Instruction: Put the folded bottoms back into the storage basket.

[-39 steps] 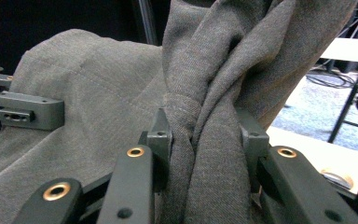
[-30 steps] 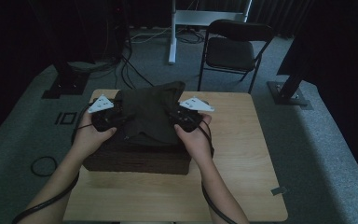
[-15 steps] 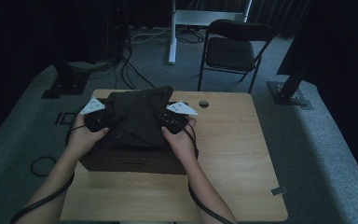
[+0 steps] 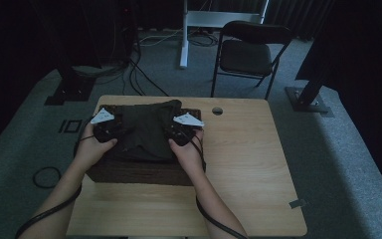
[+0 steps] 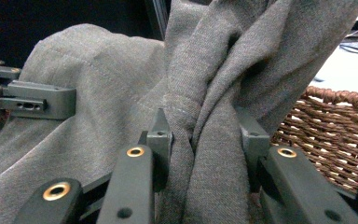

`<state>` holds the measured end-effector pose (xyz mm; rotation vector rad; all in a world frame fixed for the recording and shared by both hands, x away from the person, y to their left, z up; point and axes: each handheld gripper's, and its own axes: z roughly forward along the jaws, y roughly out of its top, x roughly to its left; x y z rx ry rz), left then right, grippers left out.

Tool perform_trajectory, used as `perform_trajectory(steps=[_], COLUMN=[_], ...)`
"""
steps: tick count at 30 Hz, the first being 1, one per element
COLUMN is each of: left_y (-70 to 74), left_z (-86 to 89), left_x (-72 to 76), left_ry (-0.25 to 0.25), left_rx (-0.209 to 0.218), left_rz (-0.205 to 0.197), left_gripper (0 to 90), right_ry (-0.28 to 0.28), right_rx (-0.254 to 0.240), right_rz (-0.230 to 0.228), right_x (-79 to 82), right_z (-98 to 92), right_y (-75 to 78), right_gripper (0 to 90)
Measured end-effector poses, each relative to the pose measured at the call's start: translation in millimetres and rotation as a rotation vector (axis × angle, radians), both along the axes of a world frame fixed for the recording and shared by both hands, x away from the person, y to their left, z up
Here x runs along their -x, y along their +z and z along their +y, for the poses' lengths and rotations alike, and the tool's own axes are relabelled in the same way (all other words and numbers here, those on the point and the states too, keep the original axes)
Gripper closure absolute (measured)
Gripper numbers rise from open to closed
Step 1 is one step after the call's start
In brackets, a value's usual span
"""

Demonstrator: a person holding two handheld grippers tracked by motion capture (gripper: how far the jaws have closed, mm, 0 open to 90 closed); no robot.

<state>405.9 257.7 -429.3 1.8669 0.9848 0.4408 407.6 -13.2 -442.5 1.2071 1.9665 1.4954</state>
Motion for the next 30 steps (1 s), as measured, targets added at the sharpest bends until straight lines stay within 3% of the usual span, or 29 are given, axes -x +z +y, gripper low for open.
perform_trajectory(steps=[7, 13, 15, 22, 30], left_y=[-7.1, -13.5, -17.0, -26.8, -35.6], left_z=[0.1, 3.6, 3.3, 5.7, 6.8], left_x=[1.8, 1.9, 1.9, -1.8, -6.3], left_ry=[-0.006, -0.004, -0.007, 0.008, 0.027], left_rx=[0.005, 0.007, -0.01, -0.008, -0.044], left_rz=[0.006, 0.045, 0.057, 0.097, 0.131], left_gripper=[74.8, 74.7, 74.7, 74.6, 74.6], right_ry=[0.001, 0.012, 0.015, 0.019, 0.027], right_rx=[0.0, -0.003, 0.006, 0.017, 0.12], right_rz=[0.009, 0.036, 0.058, 0.112, 0.158], right_x=[1.3, 3.8, 3.7, -1.8, -11.7], right_z=[0.0, -1.9, -0.5, 1.6, 11.0], right_y=[-5.6, -11.6, -13.7, -19.8, -26.8], right_gripper=[65.5, 65.5, 65.5, 65.4, 65.0])
